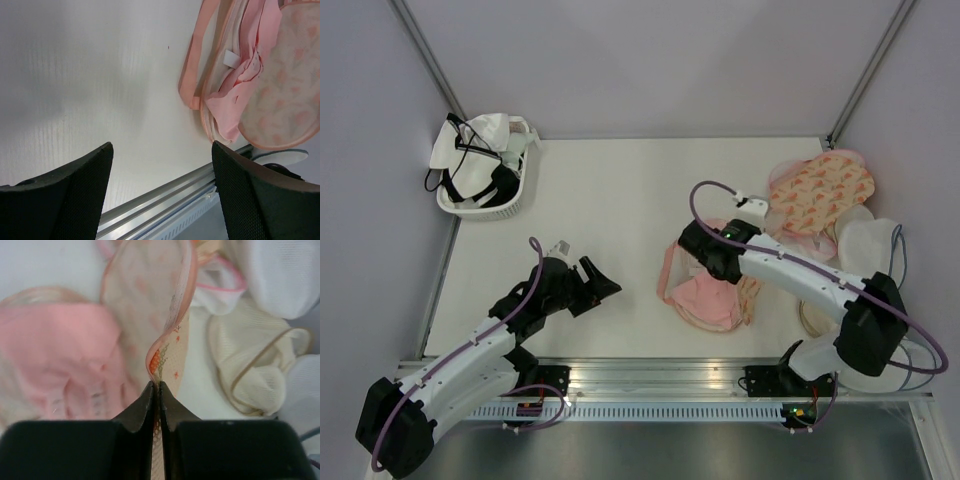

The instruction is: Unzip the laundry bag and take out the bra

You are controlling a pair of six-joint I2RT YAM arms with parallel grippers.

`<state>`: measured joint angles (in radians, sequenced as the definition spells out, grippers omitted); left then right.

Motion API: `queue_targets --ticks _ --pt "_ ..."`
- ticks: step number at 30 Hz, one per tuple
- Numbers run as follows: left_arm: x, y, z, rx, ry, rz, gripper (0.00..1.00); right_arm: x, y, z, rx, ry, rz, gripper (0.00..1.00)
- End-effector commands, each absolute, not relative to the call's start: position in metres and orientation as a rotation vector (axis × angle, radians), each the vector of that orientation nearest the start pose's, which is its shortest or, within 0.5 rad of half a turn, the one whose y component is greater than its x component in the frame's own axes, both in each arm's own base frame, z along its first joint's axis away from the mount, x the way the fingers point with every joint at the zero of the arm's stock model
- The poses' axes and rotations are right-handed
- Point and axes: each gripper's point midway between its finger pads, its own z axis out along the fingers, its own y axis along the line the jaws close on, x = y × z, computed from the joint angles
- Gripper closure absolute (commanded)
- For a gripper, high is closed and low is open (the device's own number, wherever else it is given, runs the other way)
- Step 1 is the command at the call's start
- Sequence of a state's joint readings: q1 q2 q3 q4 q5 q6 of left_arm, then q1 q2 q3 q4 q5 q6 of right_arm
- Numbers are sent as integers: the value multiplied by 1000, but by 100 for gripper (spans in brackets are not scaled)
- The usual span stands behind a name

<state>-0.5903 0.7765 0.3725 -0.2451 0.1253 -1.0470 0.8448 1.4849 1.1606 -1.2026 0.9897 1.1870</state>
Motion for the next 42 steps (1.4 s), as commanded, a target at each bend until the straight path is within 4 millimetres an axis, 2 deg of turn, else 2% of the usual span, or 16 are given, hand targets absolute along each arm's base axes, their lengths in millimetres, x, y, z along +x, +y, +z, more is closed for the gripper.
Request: queue_targets --ticks 1,2,4,6,8,10,15,16,22,23,25,26,28,29,36,42 --pt "190 -197 102 -435 2350 -997 17 238 15 196 572 1984 -779 88" --pt "189 -198 103 -433 2353 -1000 17 234 2 205 628 1961 -753 85" --pt "190 -200 106 -416 2354 -1007 17 236 -24 214 756 1912 -747 53" --pt "189 -203 108 -392 2360 -1021 17 236 -40 229 805 1878 -715 34" --pt "190 -205 112 -367 2354 -1027 17 240 -30 230 676 1986 -647 30" --pt "194 -211 122 -307 2317 -1068 17 264 -3 228 612 2010 -450 26" --pt "194 -255 171 50 2123 -1354 16 274 73 180 386 2199 19 25" --pt "201 -265 194 124 2029 -1400 15 272 79 173 382 2212 61 24" --pt "234 -320 211 455 2055 -1504 12 248 89 148 355 2239 204 22" --pt "241 -329 196 472 2099 -1525 12 244 88 154 352 2219 222 21" --pt "257 -343 200 497 2081 -1544 12 237 84 157 356 2214 226 20" --pt "265 -350 181 486 2129 -1546 12 235 83 164 355 2191 242 20" --pt "273 -362 186 526 2113 -1581 12 228 78 166 356 2192 228 19" --pt "277 -368 167 515 2170 -1580 12 227 74 172 363 2171 225 18" --pt "284 -392 115 539 2337 -1531 14 221 70 180 379 2154 231 17" --pt "284 -405 98 534 2367 -1547 14 220 68 176 385 2157 218 17"
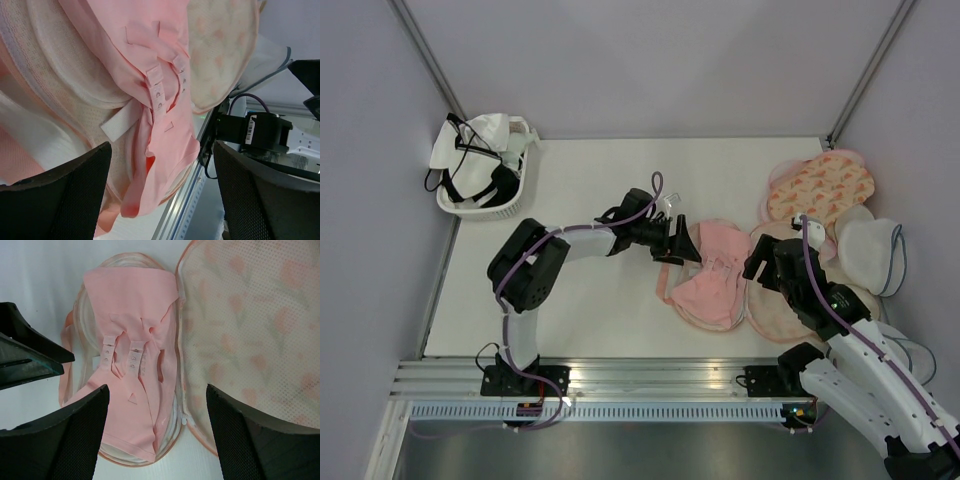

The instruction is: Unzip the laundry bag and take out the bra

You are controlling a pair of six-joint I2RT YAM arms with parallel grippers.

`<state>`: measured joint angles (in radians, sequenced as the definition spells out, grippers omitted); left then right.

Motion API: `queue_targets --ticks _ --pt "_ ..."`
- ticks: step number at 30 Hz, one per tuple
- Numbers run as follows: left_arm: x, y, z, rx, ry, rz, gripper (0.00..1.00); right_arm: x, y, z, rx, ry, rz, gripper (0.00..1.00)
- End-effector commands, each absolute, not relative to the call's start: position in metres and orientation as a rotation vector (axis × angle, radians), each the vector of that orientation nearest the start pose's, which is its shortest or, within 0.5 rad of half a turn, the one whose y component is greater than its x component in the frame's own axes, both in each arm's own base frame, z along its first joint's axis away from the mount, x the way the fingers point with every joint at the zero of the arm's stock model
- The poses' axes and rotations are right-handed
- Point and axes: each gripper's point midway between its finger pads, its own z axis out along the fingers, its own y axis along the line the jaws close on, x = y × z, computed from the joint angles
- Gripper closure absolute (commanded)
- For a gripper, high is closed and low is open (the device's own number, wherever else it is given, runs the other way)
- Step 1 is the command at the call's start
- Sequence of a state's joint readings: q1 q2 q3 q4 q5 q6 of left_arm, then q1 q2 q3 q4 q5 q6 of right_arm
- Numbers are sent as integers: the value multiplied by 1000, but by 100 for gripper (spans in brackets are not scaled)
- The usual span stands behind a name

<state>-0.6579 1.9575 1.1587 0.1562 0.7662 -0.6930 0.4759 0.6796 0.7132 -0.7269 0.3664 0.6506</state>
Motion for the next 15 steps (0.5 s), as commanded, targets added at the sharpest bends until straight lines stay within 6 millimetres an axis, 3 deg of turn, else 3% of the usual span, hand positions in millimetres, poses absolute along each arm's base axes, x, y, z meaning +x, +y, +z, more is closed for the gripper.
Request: queue_targets --ticks 1,15 --pt "285 -407 93 528 2373 -1545 14 220 69 175 383 2158 218 17" --pt "278 -458 79 497 2400 -1671 17 222 68 174 391 2150 214 18"
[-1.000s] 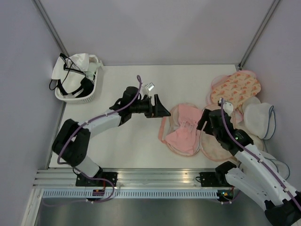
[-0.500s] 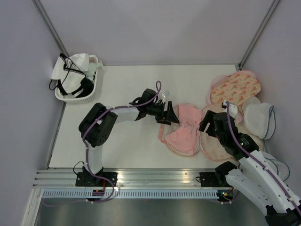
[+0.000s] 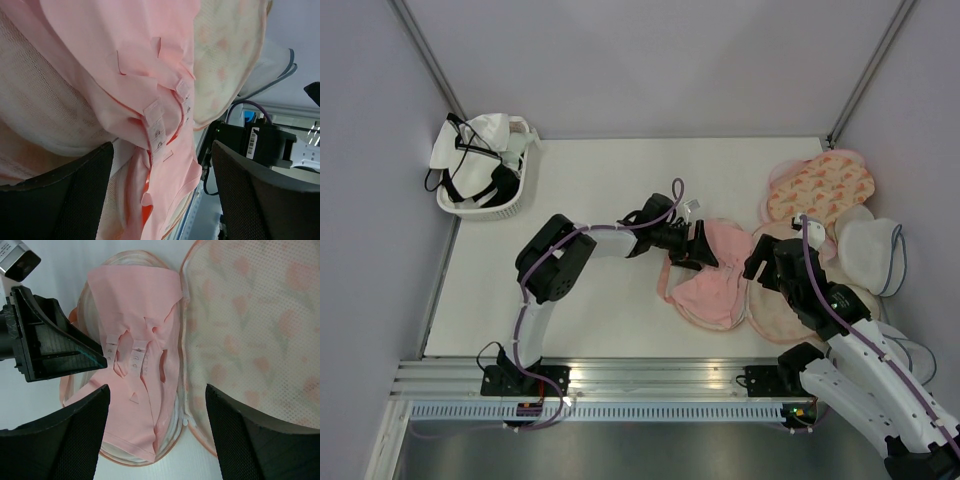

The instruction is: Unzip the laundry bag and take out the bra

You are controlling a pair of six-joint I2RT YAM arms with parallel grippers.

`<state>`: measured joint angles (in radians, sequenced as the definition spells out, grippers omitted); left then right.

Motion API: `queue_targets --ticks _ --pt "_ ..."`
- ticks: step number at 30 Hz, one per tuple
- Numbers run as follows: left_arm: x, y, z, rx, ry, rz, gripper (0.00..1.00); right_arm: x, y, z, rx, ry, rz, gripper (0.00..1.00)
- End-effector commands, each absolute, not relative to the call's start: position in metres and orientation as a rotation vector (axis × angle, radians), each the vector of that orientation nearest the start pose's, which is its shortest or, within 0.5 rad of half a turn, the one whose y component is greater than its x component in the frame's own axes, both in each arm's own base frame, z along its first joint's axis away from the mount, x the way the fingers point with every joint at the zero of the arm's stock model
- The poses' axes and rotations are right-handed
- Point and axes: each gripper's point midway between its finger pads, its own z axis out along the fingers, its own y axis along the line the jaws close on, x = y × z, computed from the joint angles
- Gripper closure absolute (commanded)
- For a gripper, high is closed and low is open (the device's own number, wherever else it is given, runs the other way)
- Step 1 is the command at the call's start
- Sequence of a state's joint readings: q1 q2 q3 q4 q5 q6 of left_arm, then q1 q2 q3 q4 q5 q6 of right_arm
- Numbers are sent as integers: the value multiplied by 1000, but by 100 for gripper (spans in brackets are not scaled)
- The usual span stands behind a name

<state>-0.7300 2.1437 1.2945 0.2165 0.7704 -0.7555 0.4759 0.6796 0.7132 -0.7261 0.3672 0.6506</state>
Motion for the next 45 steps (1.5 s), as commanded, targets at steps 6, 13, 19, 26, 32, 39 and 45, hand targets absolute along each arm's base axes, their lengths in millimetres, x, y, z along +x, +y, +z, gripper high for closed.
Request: queue_targets --ticks 6,13,19,26,32,39,45 --pt "276 -470 79 492 2394 -1712 32 222 67 174 393 2145 213 30" --pt "269 -472 89 511 2372 -1775 88 221 67 176 397 2133 223 40" --pt "268 -470 107 526 2335 -1795 98 221 66 177 401 2131 224 42" --pt "302 -430 167 447 2217 -1728 98 219 63 185 416 2104 230 42" --pt "367 -360 205 270 2145 -1626 98 222 67 186 409 2110 243 42" --pt "442 -254 271 46 2005 -1467 98 224 75 179 380 2145 262 42" --pt "518 -128 325 -238 1859 -1271 98 222 84 164 347 2201 288 43"
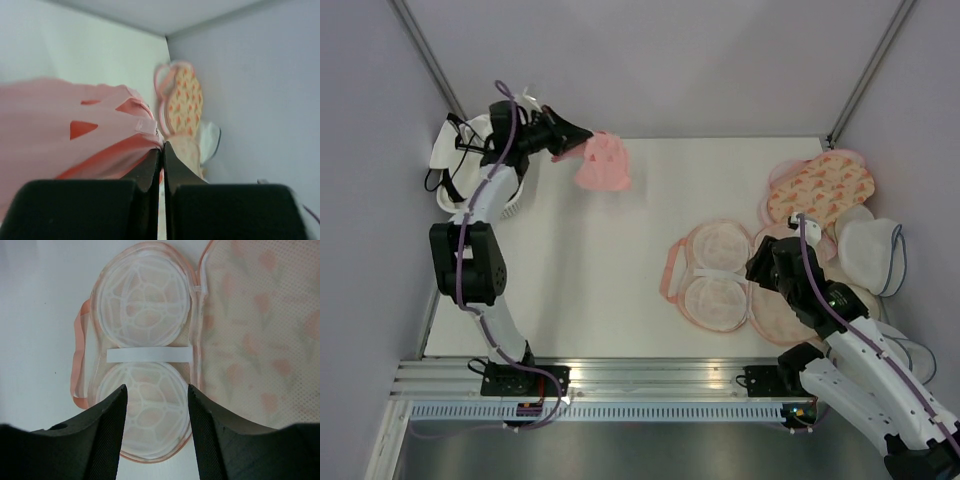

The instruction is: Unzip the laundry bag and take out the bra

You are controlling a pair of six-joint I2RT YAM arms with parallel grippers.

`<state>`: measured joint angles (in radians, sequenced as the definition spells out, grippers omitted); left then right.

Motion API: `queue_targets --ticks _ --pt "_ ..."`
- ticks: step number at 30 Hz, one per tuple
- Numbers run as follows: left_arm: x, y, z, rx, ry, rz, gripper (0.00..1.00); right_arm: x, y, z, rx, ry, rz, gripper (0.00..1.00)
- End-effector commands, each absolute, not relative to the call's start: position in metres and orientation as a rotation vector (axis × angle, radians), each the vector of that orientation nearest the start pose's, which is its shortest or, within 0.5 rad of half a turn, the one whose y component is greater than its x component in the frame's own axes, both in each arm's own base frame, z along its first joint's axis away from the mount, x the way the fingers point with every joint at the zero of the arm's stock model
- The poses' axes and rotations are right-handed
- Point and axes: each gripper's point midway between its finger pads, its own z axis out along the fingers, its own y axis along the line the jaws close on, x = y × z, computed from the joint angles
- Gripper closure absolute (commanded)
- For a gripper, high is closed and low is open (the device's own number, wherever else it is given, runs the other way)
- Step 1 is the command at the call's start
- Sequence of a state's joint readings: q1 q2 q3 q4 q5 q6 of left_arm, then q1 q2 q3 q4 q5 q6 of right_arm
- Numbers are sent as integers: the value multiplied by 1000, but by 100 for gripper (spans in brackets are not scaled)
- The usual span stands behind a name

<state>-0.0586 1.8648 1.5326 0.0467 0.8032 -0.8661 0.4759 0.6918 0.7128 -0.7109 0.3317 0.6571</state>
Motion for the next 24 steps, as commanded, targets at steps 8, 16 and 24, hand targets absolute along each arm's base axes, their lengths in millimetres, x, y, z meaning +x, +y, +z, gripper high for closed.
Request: queue_targets --ticks 8,16,24 --pt "587 18 382 -495 1624 -1031 98 219 97 151 295 2270 335 44" --pt "636 120 344 -754 1512 -925 98 219 97 149 258 2307 302 45" --pt "604 191 184 -1197 1612 -528 98 219 100 139 226 2343 297 46"
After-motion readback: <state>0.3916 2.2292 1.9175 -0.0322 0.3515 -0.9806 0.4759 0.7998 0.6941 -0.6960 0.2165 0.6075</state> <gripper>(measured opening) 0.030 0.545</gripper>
